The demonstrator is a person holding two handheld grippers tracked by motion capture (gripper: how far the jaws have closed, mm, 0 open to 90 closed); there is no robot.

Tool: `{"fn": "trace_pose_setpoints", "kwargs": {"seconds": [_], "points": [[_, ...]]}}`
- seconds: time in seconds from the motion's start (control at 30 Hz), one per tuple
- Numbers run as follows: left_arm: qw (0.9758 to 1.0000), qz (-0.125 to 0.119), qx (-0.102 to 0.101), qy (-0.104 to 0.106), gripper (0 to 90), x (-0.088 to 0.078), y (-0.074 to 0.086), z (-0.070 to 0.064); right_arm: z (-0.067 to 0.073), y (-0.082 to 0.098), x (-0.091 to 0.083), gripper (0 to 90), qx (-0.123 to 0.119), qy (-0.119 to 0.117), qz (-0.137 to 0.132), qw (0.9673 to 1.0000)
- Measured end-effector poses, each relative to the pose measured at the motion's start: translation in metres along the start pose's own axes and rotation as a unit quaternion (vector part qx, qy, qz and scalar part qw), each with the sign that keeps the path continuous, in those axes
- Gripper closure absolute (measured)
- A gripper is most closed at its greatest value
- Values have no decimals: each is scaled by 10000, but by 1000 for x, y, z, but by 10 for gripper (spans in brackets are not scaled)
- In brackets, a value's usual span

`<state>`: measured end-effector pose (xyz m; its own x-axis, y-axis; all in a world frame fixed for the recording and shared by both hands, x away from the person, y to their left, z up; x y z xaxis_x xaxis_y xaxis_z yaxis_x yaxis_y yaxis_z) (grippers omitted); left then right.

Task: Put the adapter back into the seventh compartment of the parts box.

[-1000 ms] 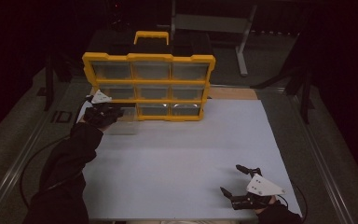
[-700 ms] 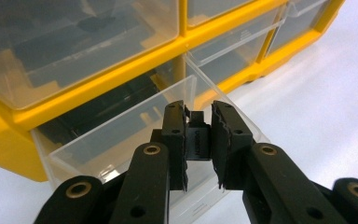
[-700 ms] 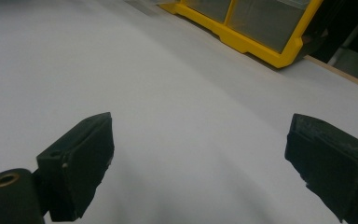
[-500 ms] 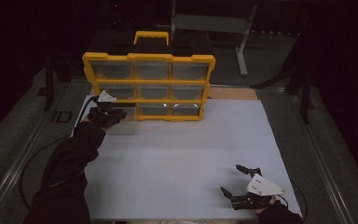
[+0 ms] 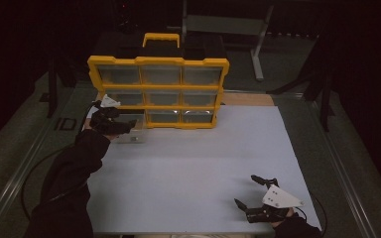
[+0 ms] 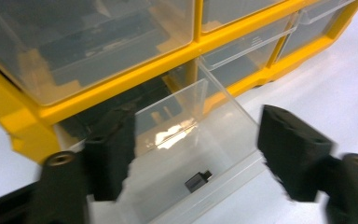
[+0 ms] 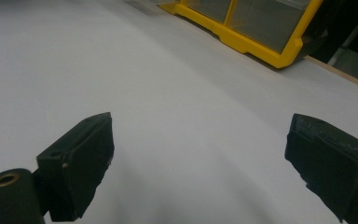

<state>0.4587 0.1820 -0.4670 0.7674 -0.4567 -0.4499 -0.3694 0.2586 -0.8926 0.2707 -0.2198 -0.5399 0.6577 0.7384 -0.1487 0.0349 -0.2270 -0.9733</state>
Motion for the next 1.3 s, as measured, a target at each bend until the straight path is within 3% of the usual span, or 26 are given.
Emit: {"fn": "trace_pose_setpoints", "kwargs": {"seconds": [0.03,0.13,0.23,0.57,0.67,1.3], "points": [[10000,-15,92,-1,199,-3,0,-2,0,0,0,79,2,-1,1,10000],[9998,-2,24,218,35,-6,0,-5,0,0,0,79,-8,-5,6,10000],[9998,-49,71,185,0,-11,-1,-6,0,0,0,79,-3,-2,2,10000],[9995,-261,41,168,0,-24,1,-13,0,0,0,79,-3,-2,-2,10000],[9993,-302,139,160,0,-29,1,-17,0,0,0,79,-5,-1,2,10000],[9967,-683,223,389,0,-52,13,-53,0,-1,0,79,-35,14,-3,10000]]}}
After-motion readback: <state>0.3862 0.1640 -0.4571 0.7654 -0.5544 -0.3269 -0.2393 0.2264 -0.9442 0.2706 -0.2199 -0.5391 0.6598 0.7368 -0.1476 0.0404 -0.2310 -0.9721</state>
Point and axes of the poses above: each handheld gripper's, and its own axes: x roughly forward along the jaws, y roughly out of its underside, z roughly to its left, the point moved 9 cm from there along x, roughly forward along the jaws, and after that the axes turned 15 degrees about -z, right-handed, at the moved point
